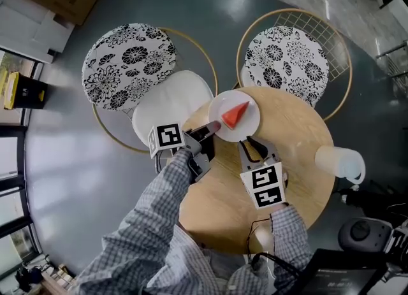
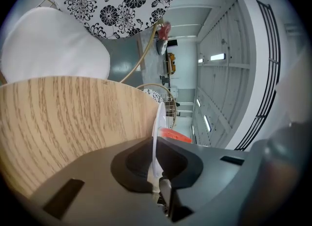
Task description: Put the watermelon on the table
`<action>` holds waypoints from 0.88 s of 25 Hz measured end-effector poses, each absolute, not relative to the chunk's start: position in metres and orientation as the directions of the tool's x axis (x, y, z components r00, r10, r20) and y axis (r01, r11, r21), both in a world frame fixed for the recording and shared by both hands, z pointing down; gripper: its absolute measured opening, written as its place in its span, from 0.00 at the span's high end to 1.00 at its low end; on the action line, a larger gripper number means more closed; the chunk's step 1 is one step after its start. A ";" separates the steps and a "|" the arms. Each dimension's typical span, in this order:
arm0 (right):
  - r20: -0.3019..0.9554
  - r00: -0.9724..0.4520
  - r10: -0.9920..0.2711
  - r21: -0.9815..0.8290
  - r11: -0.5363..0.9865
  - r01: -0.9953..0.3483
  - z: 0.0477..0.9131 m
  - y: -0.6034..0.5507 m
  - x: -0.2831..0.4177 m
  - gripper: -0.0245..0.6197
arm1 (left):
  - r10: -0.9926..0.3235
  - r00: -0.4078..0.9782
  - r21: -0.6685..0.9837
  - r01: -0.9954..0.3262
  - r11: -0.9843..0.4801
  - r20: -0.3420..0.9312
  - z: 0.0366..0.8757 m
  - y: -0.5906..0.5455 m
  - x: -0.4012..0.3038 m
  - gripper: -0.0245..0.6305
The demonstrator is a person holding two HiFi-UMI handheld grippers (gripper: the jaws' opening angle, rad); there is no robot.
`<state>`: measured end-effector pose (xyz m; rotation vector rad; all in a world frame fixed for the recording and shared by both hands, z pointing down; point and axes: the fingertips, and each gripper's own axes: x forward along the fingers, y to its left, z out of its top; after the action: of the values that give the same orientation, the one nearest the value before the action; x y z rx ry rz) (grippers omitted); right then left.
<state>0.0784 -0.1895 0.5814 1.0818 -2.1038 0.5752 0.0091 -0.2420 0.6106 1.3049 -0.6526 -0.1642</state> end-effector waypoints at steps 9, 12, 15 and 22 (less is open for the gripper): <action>0.797 -0.266 -0.542 0.443 0.824 -0.354 0.589 -0.174 0.045 0.85 | -0.466 0.814 0.931 -0.241 0.273 0.347 0.610 -0.242 0.009 0.93; 0.799 -0.249 -0.548 0.479 0.829 -0.289 0.596 -0.174 0.040 0.85 | -0.465 0.814 0.931 -0.241 0.274 0.347 0.610 -0.242 0.009 0.93; 0.786 -0.220 -0.577 0.535 0.814 -0.225 0.600 -0.180 0.040 0.85 | -0.464 0.815 0.932 -0.243 0.270 0.347 0.610 -0.242 0.009 0.93; 0.775 -0.209 -0.597 0.570 0.802 -0.178 0.599 -0.182 0.039 0.89 | -0.469 0.811 0.930 -0.241 0.279 0.350 0.609 -0.243 0.008 0.93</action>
<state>0.0395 -0.1818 0.5986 0.6004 -1.7707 -0.4269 0.0084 -0.2428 0.6092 1.3052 -0.6526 -0.1685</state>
